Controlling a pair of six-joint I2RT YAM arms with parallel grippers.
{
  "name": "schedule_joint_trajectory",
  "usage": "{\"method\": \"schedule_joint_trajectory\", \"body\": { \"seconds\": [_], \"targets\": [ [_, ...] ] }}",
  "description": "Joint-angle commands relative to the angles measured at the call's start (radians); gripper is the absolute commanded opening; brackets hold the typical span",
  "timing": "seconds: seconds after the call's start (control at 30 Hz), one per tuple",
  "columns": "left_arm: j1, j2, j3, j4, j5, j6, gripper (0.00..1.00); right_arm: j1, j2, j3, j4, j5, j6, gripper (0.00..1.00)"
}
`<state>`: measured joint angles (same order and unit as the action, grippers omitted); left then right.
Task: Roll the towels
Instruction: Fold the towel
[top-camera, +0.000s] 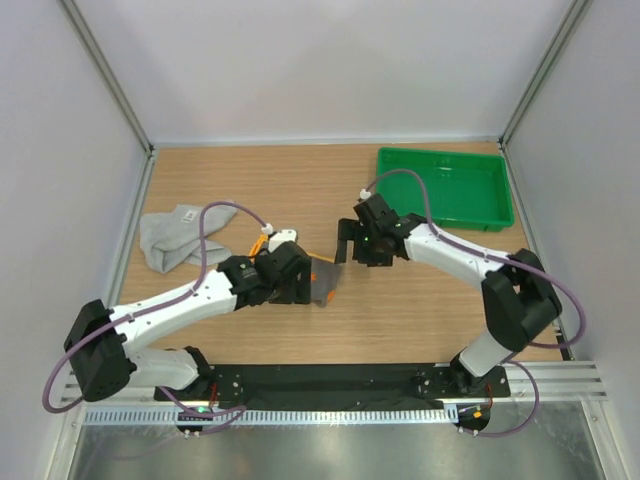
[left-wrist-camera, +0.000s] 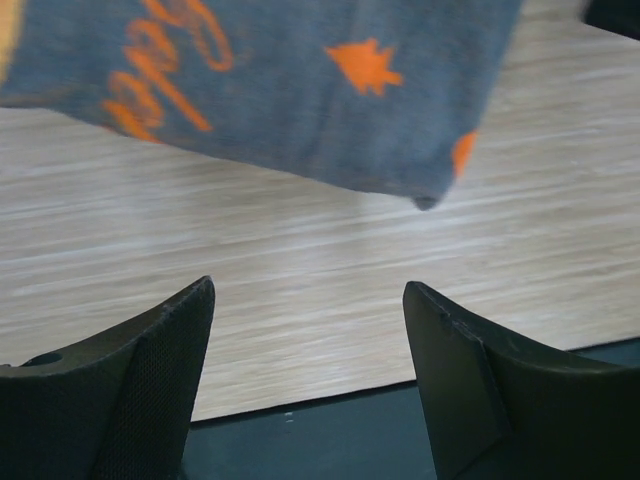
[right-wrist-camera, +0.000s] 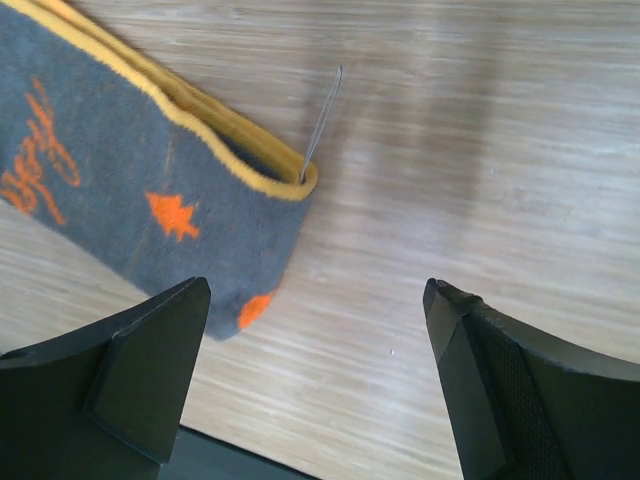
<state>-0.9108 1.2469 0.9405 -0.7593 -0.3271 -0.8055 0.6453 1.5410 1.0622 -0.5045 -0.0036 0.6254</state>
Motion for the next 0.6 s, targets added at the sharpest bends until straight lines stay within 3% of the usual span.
{"method": "schedule_joint_trajectory", "body": {
  "seconds": [0.0, 0.23, 0.33, 0.37, 0.47, 0.57],
  "targets": [
    [-0.059, 0.037, -0.04, 0.195, 0.068, -0.128, 0.78, -0.004, 0.105, 0.076, 0.064, -0.073, -0.047, 0.94],
    [-0.092, 0.103, -0.078, 0.328, 0.12, -0.199, 0.78, -0.009, 0.248, 0.114, 0.119, -0.102, -0.043, 0.73],
    [-0.105, 0.082, -0.097, 0.328, 0.105, -0.215, 0.78, -0.009, 0.235, 0.078, 0.149, -0.102, -0.024, 0.52],
    [-0.106, 0.074, -0.104, 0.328, 0.102, -0.218, 0.78, -0.01, 0.231, 0.067, 0.153, -0.102, -0.018, 0.39],
    [-0.106, 0.043, -0.135, 0.325, 0.092, -0.222, 0.78, -0.009, 0.2, 0.004, 0.173, -0.111, -0.004, 0.17],
    [-0.111, 0.02, -0.15, 0.307, 0.073, -0.222, 0.77, -0.001, 0.131, -0.105, 0.204, -0.127, 0.048, 0.03]
  ]
}}
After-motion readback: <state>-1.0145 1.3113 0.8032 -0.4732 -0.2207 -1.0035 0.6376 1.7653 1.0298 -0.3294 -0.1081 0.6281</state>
